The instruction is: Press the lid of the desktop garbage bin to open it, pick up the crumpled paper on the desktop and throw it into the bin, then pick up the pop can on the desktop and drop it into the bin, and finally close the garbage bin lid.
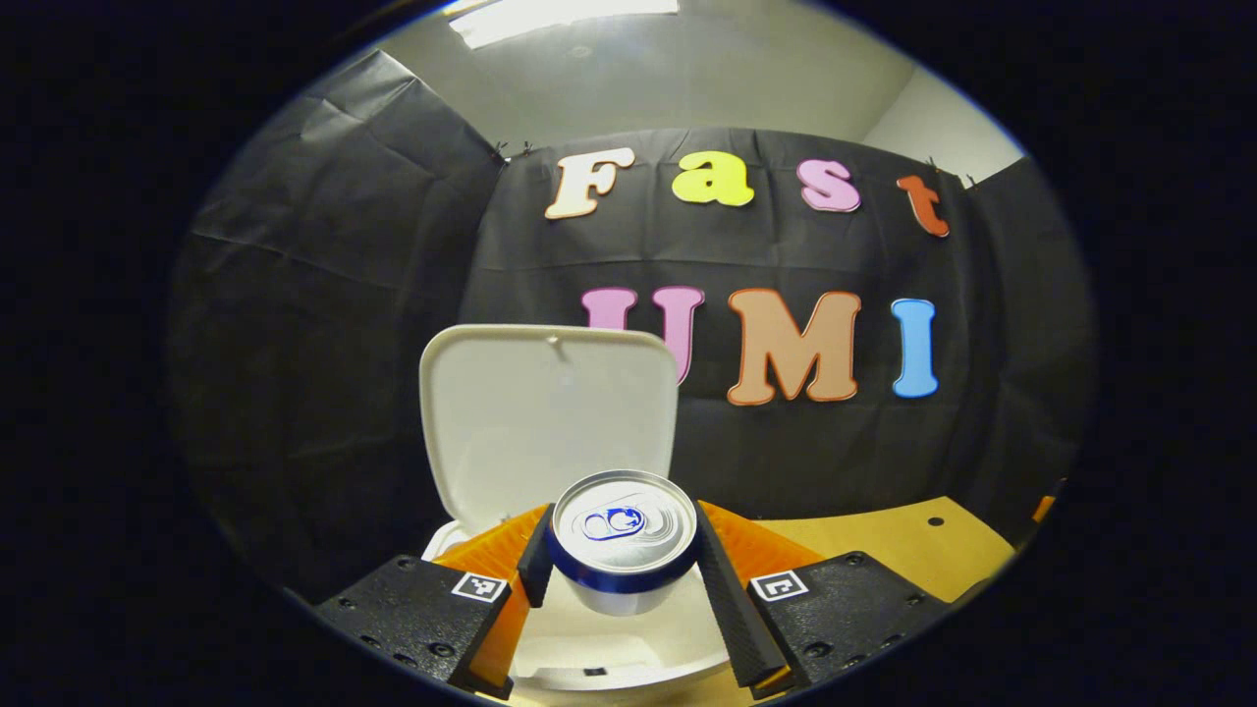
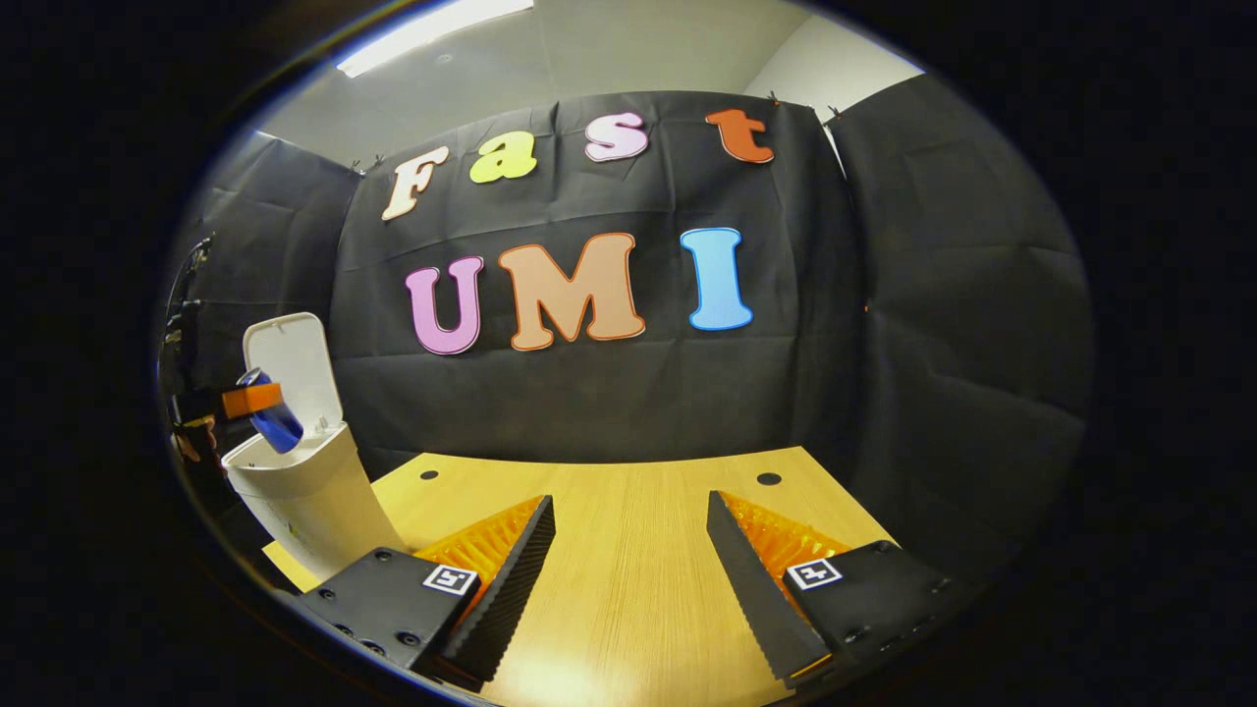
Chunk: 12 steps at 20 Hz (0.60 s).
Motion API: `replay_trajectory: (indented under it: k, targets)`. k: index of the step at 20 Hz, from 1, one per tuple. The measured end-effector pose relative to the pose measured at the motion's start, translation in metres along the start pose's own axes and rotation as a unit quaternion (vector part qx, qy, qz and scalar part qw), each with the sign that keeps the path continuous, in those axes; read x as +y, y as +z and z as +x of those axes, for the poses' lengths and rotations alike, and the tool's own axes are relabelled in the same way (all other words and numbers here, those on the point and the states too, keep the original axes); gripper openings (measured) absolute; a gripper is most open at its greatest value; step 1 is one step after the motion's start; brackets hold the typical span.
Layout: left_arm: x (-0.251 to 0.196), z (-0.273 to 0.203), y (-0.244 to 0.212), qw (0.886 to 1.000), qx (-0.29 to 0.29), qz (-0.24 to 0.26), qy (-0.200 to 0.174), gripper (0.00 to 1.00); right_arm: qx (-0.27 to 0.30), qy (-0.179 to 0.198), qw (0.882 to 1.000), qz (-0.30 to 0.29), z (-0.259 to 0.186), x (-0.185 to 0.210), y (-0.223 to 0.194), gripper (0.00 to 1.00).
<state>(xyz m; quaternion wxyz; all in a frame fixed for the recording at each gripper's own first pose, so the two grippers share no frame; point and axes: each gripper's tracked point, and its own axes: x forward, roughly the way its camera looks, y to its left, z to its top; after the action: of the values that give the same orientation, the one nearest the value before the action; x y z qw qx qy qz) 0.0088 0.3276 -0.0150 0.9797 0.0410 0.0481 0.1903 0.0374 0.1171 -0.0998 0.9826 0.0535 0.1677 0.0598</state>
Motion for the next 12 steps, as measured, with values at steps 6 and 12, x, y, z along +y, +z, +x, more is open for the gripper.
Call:
replay_trajectory:
  k: [6,12]
  targets:
    - [0.018,-0.002,-0.026,0.999,0.028,-0.005,0.026,0.77,0.004,0.013,1.000,-0.014,0.007,0.014,0.000,0.98]
    - [0.024,0.002,0.038,0.999,-0.021,-0.006,0.028,0.89,0.002,0.017,1.000,-0.002,0.008,0.020,0.000,0.98]
